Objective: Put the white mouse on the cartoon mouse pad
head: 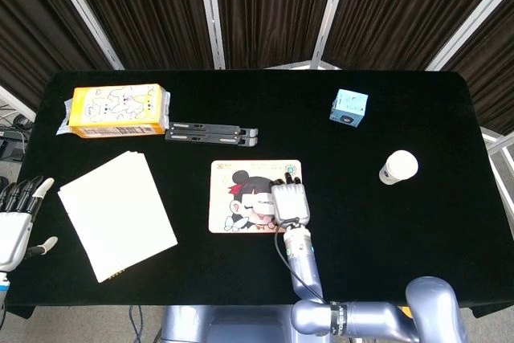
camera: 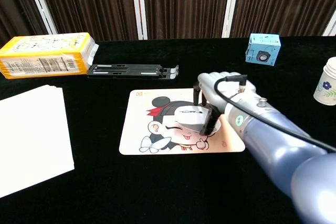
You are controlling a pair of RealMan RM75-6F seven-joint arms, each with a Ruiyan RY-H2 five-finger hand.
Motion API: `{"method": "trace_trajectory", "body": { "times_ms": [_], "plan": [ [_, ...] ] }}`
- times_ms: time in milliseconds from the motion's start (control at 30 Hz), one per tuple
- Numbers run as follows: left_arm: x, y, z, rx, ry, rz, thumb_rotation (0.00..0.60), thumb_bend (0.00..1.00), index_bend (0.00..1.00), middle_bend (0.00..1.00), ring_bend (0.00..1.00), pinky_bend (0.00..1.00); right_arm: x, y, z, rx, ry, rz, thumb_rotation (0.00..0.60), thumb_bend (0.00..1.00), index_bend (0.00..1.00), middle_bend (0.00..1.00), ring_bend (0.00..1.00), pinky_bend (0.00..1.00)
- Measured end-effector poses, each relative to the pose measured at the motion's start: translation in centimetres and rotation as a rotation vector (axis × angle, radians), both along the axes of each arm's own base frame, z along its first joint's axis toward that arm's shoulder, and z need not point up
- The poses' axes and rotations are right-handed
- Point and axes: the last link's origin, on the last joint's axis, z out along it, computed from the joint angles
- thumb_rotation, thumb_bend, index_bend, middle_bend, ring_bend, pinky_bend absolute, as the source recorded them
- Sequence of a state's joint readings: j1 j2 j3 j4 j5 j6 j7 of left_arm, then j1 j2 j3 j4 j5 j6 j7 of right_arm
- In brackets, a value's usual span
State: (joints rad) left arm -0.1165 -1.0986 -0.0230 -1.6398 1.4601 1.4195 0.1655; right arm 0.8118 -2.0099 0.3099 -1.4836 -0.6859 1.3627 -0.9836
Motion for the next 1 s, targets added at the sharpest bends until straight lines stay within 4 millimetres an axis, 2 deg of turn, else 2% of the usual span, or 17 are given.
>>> {"method": "trace_trajectory", "body": {
  "times_ms": [200, 367, 500, 900, 1000],
  "plan": [
    [0.0, 0.0, 0.0, 0.001, 0.001, 0.001, 0.600, 0.16, 0.06, 0.00, 0.00, 0.00, 0.4, 0.0, -0.8, -0.004, 0.005, 0.010, 0.600, 0.16, 0.54, 0.35, 0.16, 0.24],
    [0.0, 0.0, 0.0, -0.001, 0.001, 0.003, 0.600, 0.16, 0.06, 0.00, 0.00, 0.00, 0.3, 0.1, -1.2, 0.003, 0.017, 0.013, 0.600, 0.09, 0.32, 0.26, 0.08, 0.22],
    [0.0, 0.0, 0.0, -0.002, 0.002, 0.003, 0.600, 0.16, 0.06, 0.00, 0.00, 0.00, 0.4, 0.0, -1.1, 0.001, 0.011, 0.018, 0.600, 0.07, 0.23, 0.24, 0.08, 0.22],
    [0.0, 0.0, 0.0, 0.000, -0.002, 0.005, 0.600, 0.16, 0.06, 0.00, 0.00, 0.00, 0.5, -0.1, 0.1, -0.016, -0.008, 0.033, 0.600, 0.06, 0.19, 0.21, 0.08, 0.21],
    [0.0, 0.0, 0.0, 0.000, -0.005, 0.006, 0.600, 0.16, 0.06, 0.00, 0.00, 0.00, 0.2, -0.3, 1.0, -0.039, 0.003, 0.048, 0.600, 0.06, 0.20, 0.16, 0.07, 0.16]
  ]
}}
